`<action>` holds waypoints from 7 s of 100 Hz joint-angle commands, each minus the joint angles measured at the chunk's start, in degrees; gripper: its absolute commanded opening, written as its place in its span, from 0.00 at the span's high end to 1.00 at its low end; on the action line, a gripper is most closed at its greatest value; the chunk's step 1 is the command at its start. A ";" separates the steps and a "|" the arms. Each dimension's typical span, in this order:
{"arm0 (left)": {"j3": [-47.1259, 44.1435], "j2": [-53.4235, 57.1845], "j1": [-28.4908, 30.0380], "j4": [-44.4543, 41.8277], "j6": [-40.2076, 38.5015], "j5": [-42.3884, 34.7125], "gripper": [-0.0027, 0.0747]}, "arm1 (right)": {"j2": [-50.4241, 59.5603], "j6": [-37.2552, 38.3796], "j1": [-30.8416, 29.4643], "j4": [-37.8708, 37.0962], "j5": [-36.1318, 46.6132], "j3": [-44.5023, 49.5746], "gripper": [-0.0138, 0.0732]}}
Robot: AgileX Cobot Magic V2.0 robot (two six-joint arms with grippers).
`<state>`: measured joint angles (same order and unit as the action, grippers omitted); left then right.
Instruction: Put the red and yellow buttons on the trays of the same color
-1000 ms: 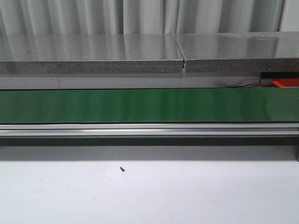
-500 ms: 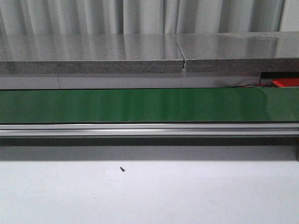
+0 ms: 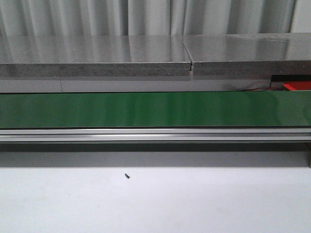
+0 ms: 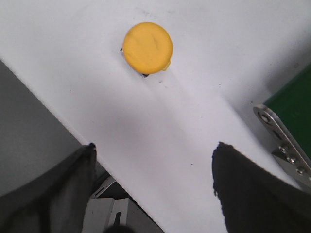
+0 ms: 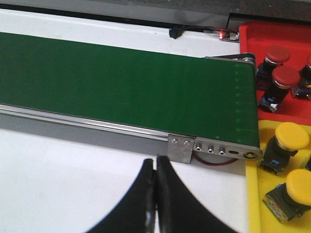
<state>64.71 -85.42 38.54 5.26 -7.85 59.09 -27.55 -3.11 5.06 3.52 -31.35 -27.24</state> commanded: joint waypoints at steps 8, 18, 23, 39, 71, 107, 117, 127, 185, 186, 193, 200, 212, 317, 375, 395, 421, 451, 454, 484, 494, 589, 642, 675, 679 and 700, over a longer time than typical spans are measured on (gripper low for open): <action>6.08 -4.78 0.34 1.53 -0.15 1.49 0.33 | -0.08 -0.64 0.06 -0.36 3.62 -1.65 0.92; 8.82 -9.10 0.34 1.53 -0.15 2.70 0.33 | -0.08 -0.64 0.06 -0.36 3.62 -1.65 0.92; 10.39 -11.48 0.34 1.43 -0.15 3.93 0.33 | -0.08 -0.64 0.06 -0.36 3.62 -1.65 0.92; 14.51 -16.86 0.34 1.09 -0.15 5.16 0.33 | -0.08 -0.64 0.06 -0.36 3.62 -1.65 0.92; 20.25 -23.21 0.34 0.91 -0.92 4.19 0.35 | -0.08 -0.64 0.06 -0.36 3.62 -1.65 0.92; 20.34 -23.91 0.34 0.68 -1.80 3.59 0.67 | -0.08 -0.64 0.06 -0.36 3.62 -1.65 0.92; 20.34 -23.91 0.34 0.68 -1.69 4.04 0.72 | -0.08 -0.64 0.06 -0.36 3.62 -1.65 0.92; 20.34 -23.07 0.34 1.02 -1.59 3.92 0.72 | -0.08 -0.64 0.06 -0.36 3.62 -1.65 0.92; 29.15 -10.81 -8.89 4.27 4.55 8.50 0.72 | -0.08 -0.64 0.06 -0.36 3.95 -1.65 0.92; 29.41 -10.81 -9.18 4.14 4.55 8.49 0.72 | -0.08 -0.64 0.06 -0.36 3.95 -1.65 0.92; 30.17 -10.81 -11.56 3.62 4.55 8.61 0.72 | -0.08 -0.64 0.06 -0.36 3.95 -1.65 0.92; 30.42 -11.03 -13.99 3.62 4.55 8.61 0.72 | -0.08 -0.64 0.06 -0.36 3.95 -1.65 0.92; 30.42 -12.25 -17.44 3.62 4.55 10.25 0.72 | -0.08 -0.64 0.06 -0.36 3.95 -1.65 0.92; 40.23 -20.56 -24.39 7.83 4.55 14.39 0.32 | -0.08 -0.64 0.06 0.04 3.95 -1.65 0.92; 46.32 -21.91 -17.64 6.56 2.55 13.26 0.33 | -0.08 -0.64 0.06 0.04 3.95 -1.65 0.92; 46.35 -25.81 -13.85 8.83 2.55 12.38 0.33 | -0.08 -0.64 0.06 0.04 3.95 -1.65 0.92; 47.18 -31.94 -12.67 3.27 2.55 7.96 0.33 | -0.08 -0.64 0.06 0.04 3.95 -1.65 0.92; 49.19 -37.64 -12.67 2.78 1.97 1.72 0.33 | -0.08 -0.64 0.06 0.04 3.95 -1.65 0.92; 49.20 -38.09 -12.67 2.78 1.80 1.06 0.33 | -0.08 -0.64 0.06 0.04 3.95 -1.65 0.92; 49.36 -42.31 -12.67 3.50 1.82 -7.74 0.33 | -0.08 -0.64 0.06 0.03 3.89 -1.65 0.92; 49.36 -43.58 -12.67 3.78 1.82 -10.12 0.33 | -0.08 -0.64 0.06 0.03 3.89 -1.65 0.92; 45.79 -33.10 -14.84 3.64 4.60 -2.01 0.75 | -0.08 -0.64 0.06 0.03 3.89 -1.65 0.92; 21.36 -13.75 -22.94 2.37 4.60 -9.65 0.75 | -0.08 -0.64 0.06 0.03 3.89 -1.65 0.92; 16.31 -13.92 -23.88 3.24 4.50 -11.10 0.75 | -0.08 -0.64 0.06 0.03 3.89 -1.65 0.92; 15.83 -13.92 -23.88 3.24 4.50 -11.67 0.75 | -0.08 -0.64 0.06 0.03 3.89 -1.65 0.92; 15.07 -13.92 -23.88 3.47 5.80 -11.88 0.55 | -0.08 -0.64 0.06 0.03 3.89 -1.65 0.92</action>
<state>78.46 -102.23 15.01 7.49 -2.58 49.55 -27.55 -3.14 5.06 3.48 -31.35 -27.24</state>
